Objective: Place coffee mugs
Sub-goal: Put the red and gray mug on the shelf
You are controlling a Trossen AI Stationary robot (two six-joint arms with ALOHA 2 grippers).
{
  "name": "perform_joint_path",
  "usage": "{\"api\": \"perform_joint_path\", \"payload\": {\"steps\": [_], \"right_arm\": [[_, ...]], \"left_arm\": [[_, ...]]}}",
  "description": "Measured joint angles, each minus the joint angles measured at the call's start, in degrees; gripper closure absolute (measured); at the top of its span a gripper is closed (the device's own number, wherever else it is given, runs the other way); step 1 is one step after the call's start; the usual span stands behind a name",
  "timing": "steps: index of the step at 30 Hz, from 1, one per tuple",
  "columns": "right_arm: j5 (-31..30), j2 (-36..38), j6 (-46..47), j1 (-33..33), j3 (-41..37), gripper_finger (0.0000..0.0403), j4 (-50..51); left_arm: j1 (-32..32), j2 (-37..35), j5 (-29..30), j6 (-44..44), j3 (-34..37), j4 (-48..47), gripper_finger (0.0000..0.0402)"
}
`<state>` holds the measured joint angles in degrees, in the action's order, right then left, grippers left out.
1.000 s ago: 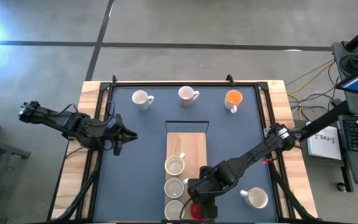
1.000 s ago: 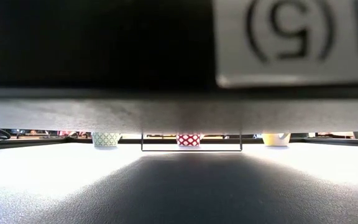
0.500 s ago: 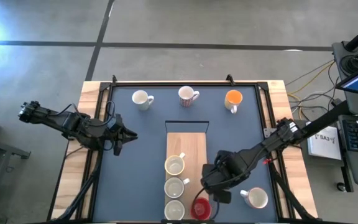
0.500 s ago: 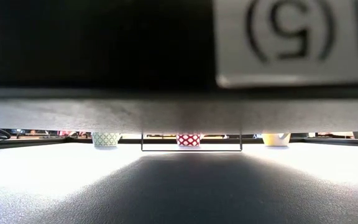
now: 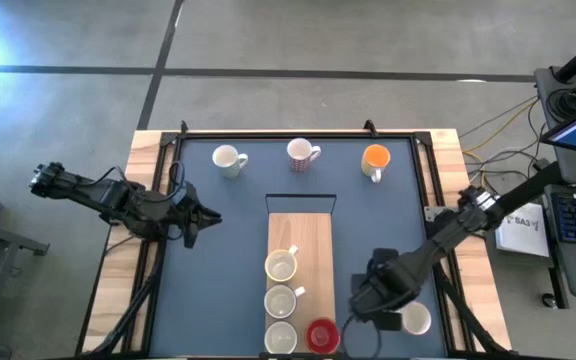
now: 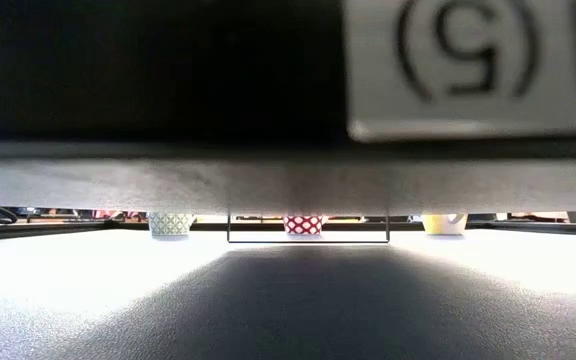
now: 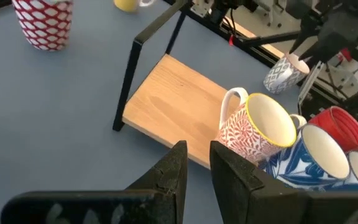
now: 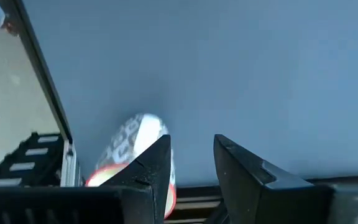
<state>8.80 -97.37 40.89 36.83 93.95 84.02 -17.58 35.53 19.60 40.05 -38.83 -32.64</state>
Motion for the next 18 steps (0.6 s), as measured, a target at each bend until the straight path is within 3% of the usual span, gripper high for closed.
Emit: {"api": "perform_joint_path", "payload": {"steps": [10,18], "right_arm": [[0.5,12.1,8.8,10.5,-15.9,0.0300,-10.7],[0.1,13.8,8.2,15.6,-22.5,0.0297,-12.6]], "left_arm": [[0.0,2.2,3.7,2.8,0.0,0.5,0.0350],[0.0,6.2,3.9,8.2,0.0,0.6,0.0350]]}}
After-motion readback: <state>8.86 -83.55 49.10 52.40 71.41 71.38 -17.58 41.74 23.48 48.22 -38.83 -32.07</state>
